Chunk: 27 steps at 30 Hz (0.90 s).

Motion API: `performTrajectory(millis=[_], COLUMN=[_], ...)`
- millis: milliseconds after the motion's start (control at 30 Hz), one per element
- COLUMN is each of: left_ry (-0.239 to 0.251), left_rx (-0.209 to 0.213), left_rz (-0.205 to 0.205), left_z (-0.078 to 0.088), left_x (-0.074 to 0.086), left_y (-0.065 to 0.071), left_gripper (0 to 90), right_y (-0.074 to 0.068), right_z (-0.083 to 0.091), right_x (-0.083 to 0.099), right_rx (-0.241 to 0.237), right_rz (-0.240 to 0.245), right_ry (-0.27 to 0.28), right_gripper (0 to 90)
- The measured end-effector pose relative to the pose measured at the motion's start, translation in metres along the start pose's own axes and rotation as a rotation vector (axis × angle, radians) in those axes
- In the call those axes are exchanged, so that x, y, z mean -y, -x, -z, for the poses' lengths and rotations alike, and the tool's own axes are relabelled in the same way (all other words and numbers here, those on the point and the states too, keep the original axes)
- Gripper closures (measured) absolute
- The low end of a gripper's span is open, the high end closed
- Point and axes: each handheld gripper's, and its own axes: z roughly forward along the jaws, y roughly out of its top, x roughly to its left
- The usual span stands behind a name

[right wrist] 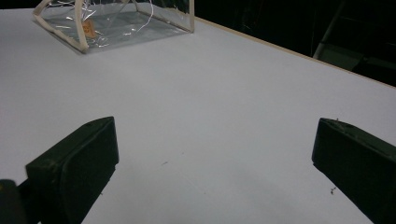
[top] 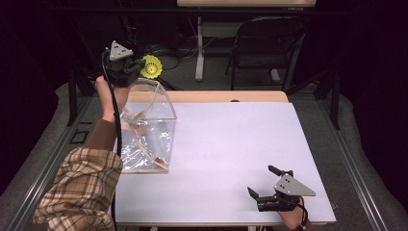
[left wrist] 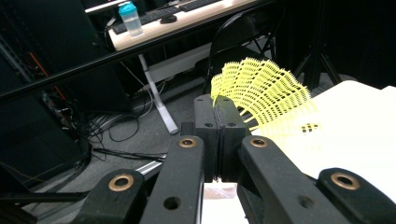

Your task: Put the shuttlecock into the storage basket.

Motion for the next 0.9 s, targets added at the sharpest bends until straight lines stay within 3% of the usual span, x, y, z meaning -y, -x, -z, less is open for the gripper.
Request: performTrajectory(millis=[900], left_ry=[-0.008], left_rx=[-0.036], left_rz=[0.024], left_z=[0.017], left_x=[0.013], left_y=[-0.021], left_gripper=[89.6], right_y=[0.0], right_z=[0.0], right_x=[0.0], right_rx=[0.0], right_rz=[0.006], right_ry=[-0.004], right_gripper=[0.1])
